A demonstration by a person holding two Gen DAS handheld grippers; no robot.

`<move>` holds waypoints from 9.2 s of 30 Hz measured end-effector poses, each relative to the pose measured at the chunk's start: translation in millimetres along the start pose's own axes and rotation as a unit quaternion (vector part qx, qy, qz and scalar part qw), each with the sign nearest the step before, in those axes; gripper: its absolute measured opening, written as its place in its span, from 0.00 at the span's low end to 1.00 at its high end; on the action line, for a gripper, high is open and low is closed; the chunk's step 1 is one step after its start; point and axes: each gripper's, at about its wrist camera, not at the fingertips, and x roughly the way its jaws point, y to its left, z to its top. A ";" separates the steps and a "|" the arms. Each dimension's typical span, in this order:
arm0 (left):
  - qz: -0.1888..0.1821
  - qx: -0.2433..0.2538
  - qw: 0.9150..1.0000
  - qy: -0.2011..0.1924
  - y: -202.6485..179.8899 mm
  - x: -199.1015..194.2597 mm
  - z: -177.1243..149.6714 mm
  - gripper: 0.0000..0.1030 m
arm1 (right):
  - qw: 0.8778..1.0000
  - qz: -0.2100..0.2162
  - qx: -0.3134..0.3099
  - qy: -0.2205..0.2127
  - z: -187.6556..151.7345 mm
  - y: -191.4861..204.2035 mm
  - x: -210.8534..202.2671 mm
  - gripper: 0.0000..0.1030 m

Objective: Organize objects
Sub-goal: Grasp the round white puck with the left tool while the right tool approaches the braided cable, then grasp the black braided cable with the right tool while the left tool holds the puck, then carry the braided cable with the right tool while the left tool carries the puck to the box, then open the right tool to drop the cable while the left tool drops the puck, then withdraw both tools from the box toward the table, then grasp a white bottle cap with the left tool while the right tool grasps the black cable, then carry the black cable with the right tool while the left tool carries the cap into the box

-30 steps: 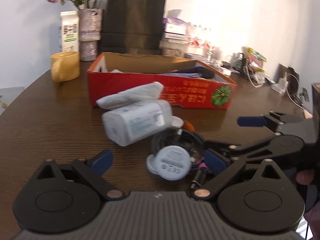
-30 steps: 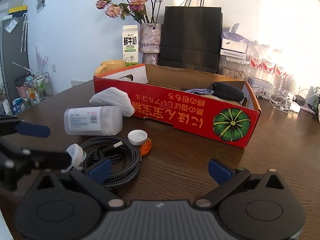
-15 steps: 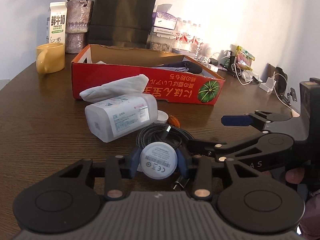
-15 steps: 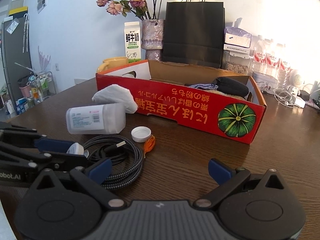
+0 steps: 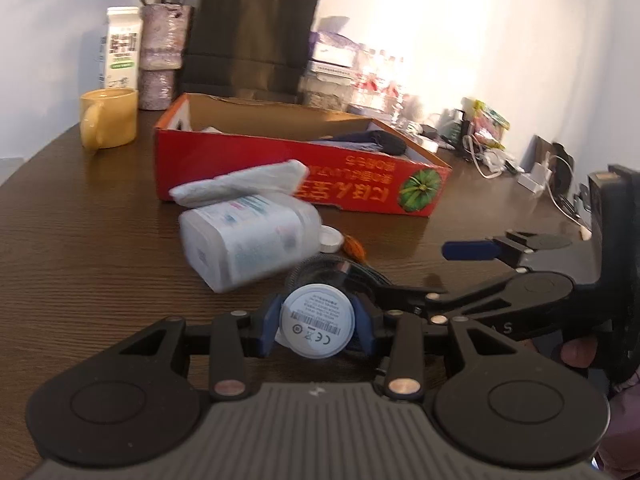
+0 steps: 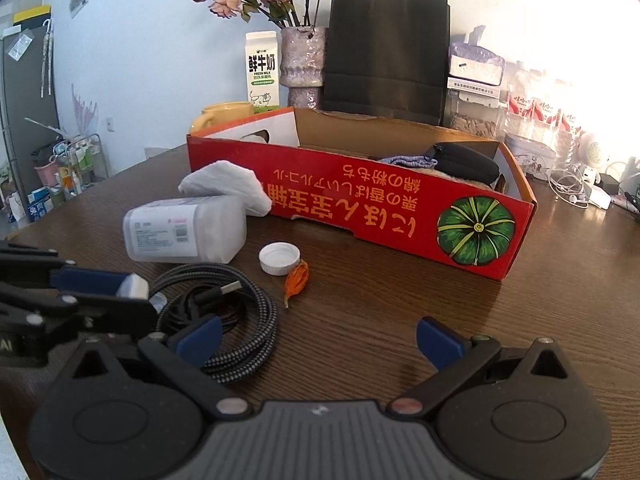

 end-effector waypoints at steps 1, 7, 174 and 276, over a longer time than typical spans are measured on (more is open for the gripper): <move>0.005 -0.003 1.000 -0.003 2.8 -2.2 0.6 0.39 | 1.000 -0.002 -0.001 0.002 0.1 0.0 0.6 1.00; 0.031 -0.018 0.999 -0.028 20.9 -24.5 4.6 0.39 | 1.000 -0.007 -0.003 0.006 0.6 1.0 2.3 1.00; 0.106 0.013 0.992 -0.074 22.9 -13.1 43.6 1.00 | 0.997 -0.012 -0.007 -0.077 35.9 -1.1 -14.0 1.00; 0.040 0.015 0.986 -0.163 9.2 64.5 152.9 0.28 | 0.989 -0.017 -0.008 -0.148 137.1 -24.2 40.5 0.43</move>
